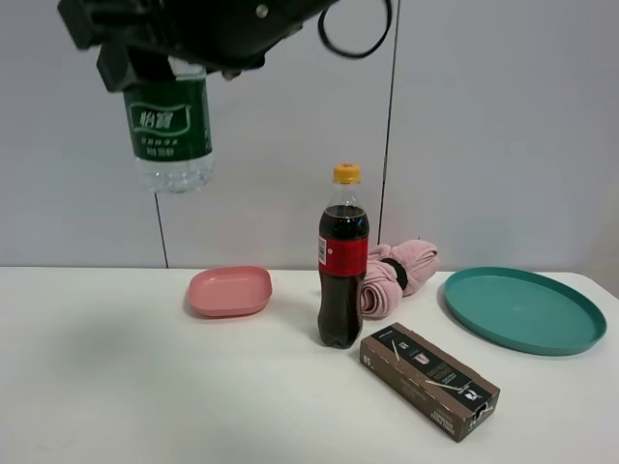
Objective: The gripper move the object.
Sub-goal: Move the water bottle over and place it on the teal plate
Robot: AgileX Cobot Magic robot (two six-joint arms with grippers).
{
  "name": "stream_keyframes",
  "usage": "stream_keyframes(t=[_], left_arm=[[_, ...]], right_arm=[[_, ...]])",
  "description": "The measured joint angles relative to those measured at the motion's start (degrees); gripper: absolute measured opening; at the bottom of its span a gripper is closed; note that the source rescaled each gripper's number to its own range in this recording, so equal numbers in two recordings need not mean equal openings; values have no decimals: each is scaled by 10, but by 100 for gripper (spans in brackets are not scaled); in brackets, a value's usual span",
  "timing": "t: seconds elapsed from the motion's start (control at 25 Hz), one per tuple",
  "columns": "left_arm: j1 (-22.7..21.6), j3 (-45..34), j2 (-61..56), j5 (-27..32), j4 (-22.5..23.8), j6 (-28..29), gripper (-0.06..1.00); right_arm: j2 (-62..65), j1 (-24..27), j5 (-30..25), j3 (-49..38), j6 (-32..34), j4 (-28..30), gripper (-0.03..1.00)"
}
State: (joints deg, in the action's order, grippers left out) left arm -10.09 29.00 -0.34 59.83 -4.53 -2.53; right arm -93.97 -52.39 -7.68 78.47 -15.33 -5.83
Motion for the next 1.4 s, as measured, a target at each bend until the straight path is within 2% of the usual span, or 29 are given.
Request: stream_keyframes(t=[0.16, 0.56, 0.72, 1.04, 1.4], left_arm=[[0, 0, 0, 0, 0, 0, 100], [0, 0, 0, 0, 0, 0, 100], [0, 0, 0, 0, 0, 0, 100], [0, 0, 0, 0, 0, 0, 100], [0, 0, 0, 0, 0, 0, 100]], right_arm=[[70, 0, -64, 0, 2, 15, 0], [177, 0, -162, 0, 69, 90, 0], [182, 8, -173, 0, 128, 166, 0], [184, 81, -230, 0, 303, 350, 0], [212, 84, -337, 0, 421, 484, 0]])
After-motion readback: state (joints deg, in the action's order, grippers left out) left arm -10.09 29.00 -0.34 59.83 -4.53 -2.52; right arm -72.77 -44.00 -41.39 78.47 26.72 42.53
